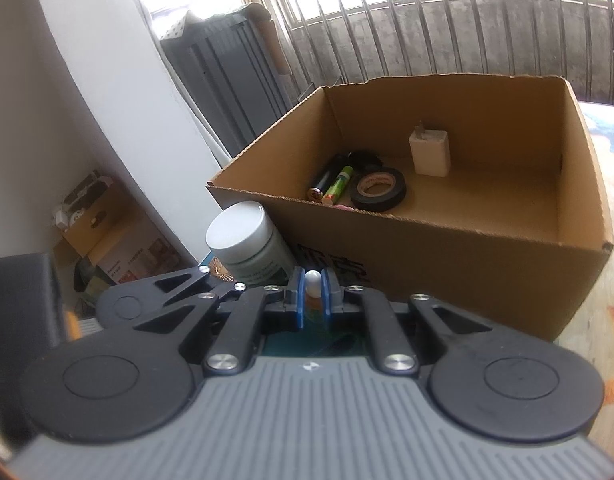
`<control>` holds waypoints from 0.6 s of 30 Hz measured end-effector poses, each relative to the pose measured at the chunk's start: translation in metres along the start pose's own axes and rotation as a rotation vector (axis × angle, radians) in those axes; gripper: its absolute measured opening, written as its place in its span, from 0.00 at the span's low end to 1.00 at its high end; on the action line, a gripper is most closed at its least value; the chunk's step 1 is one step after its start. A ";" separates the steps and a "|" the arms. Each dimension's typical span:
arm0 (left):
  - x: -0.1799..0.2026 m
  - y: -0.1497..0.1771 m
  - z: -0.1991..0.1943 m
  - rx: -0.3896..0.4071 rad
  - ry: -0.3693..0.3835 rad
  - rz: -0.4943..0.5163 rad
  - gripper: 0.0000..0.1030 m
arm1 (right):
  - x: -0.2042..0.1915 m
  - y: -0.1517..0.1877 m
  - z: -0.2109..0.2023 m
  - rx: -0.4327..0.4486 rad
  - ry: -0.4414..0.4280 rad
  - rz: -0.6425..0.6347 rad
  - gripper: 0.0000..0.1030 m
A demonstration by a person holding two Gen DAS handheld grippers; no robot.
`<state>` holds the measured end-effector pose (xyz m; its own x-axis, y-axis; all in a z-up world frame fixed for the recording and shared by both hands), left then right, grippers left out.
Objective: Organize rigid objects
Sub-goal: 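Move the right gripper to the green dropper bottle and close on it, then carry the dropper bottle with the right gripper into the box and release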
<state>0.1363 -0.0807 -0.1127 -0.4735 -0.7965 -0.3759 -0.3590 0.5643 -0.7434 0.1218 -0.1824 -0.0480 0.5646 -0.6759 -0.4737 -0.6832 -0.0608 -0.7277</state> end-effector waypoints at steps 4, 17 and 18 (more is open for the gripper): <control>0.001 0.002 0.009 -0.023 -0.022 0.005 0.41 | 0.005 0.002 -0.004 0.012 -0.018 0.029 0.07; 0.001 0.013 0.002 -0.027 0.065 -0.045 0.32 | 0.008 0.005 -0.017 0.025 -0.023 0.062 0.09; 0.001 0.014 0.001 -0.026 0.073 -0.048 0.32 | 0.009 0.005 -0.018 0.025 -0.025 0.071 0.09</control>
<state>0.1319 -0.0738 -0.1241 -0.5127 -0.8052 -0.2979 -0.4033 0.5322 -0.7444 0.1151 -0.2018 -0.0473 0.5267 -0.6593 -0.5366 -0.7103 0.0055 -0.7039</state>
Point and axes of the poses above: each gripper's, at about its wrist camera, not at the fingertips, and z roughly the way its jaws point, x to its right, y to its underside, the point moved 6 cm from there along z, roughly the way its jaws point, and after that the axes turned 12 degrees about -y, right-handed, at the moved point
